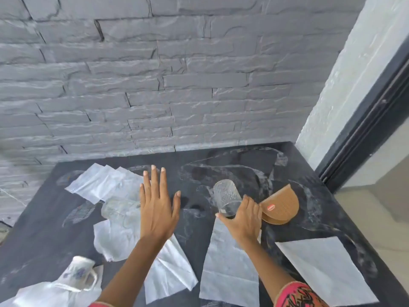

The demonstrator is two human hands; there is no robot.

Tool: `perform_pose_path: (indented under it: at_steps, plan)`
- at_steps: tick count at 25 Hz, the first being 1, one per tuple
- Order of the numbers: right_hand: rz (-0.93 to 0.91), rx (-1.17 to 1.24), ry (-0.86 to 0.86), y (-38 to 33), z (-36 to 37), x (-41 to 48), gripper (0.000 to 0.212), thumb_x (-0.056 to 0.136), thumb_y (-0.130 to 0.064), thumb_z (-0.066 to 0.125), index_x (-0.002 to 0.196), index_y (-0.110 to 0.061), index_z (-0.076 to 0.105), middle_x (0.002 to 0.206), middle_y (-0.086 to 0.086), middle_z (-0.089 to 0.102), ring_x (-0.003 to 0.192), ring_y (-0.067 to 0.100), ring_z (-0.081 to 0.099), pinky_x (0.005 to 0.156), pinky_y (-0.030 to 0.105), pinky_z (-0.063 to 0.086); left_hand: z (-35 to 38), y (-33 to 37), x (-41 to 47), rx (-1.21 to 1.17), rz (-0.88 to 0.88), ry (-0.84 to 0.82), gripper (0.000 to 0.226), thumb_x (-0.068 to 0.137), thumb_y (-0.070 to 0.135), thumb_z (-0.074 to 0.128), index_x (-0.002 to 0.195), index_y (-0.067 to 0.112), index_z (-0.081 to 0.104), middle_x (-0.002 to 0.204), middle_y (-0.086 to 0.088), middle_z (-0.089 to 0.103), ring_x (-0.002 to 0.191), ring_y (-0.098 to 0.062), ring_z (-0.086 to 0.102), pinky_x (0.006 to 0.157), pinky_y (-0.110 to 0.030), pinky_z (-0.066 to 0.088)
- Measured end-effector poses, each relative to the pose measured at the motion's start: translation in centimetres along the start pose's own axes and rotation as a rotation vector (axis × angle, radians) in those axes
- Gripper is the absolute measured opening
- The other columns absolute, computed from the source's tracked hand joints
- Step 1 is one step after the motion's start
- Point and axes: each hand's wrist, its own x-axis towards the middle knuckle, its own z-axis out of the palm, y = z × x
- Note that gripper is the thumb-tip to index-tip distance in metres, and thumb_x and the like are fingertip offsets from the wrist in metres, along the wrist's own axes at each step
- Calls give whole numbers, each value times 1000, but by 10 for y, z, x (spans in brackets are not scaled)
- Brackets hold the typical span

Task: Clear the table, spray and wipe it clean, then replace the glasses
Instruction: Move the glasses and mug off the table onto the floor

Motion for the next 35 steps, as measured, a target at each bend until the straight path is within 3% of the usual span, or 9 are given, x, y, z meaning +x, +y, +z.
perform_pose_path:
  at_steps: [5,9,18,21,24,27,29,31,35]
  plan:
    - [35,3,126,1,16,21,105,45,-74,74,116,1,54,107,18,63,101,35,54,99,45,36,27,-8,22,39,-38,-19,65,96,35,40,150,6,18,159,-15,9,148,-34,4,119,-47,11]
    - [22,59,190,4,32,23,94,41,-65,81,104,0,56,94,16,64,95,35,56,103,48,36,49,-22,16,37,-90,-86,65,97,31,45,150,7,17,160,-15,8,148,-32,1,120,-47,10]
    - [-1,564,242,-26,20,21,92,41,-29,89,121,-6,51,114,11,51,107,28,45,91,31,39,39,-61,-6,-16,-177,-113,64,94,37,35,148,5,23,159,-15,12,148,-32,3,119,-47,10]
    - [-58,678,206,-48,19,11,95,44,-25,90,127,-8,46,120,6,43,114,24,44,94,30,38,30,-90,-4,13,-190,-149,66,90,20,53,147,2,25,158,-17,15,147,-35,4,119,-50,10]
    - [-70,746,173,-74,20,3,95,46,-22,90,128,-12,43,119,-5,35,111,16,46,95,16,35,21,-132,5,10,-184,-365,87,79,11,65,150,5,15,160,-12,9,148,-33,-6,120,-49,5]
    - [-85,794,180,-93,20,-2,92,48,-23,90,127,-20,43,117,-9,33,108,9,45,92,2,30,18,-164,14,113,-94,-622,104,74,24,71,152,13,4,161,-6,-2,146,-33,-16,119,-47,1]
    - [-76,784,186,-103,24,-6,92,48,-24,90,127,-20,43,119,-9,34,111,11,46,94,7,32,20,-184,22,244,37,-735,109,73,25,73,152,18,-2,161,-3,-7,146,-34,-16,119,-47,0]
    - [-63,762,183,-110,27,-10,95,48,-26,91,129,-17,43,123,-7,34,115,14,46,96,16,35,22,-196,32,336,186,-714,106,76,12,71,152,18,-2,161,-3,-1,148,-32,-8,119,-45,2]
    - [-68,733,191,-120,36,-21,95,48,-26,91,129,-14,43,122,-7,33,112,5,42,94,1,28,27,-210,51,373,384,-574,85,74,-1,66,148,12,25,151,-8,33,141,-27,28,117,-40,17]
